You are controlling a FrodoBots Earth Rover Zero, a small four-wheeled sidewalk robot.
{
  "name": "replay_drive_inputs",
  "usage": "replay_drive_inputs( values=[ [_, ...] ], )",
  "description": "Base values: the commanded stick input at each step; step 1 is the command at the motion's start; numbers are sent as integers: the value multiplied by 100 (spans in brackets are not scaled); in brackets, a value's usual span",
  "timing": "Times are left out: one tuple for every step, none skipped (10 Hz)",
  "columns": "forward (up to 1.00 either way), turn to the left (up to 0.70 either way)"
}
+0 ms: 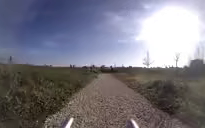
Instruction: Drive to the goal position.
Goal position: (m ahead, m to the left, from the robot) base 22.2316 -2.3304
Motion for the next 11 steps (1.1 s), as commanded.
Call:
replay_drive_inputs(
  values=[
    [50,0],
    [50,0],
    [50,0],
    [50,0],
    [50,0],
    [50,0],
    [50,0],
    [50,0],
    [50,0],
    [50,0],
    [50,0]
  ],
)
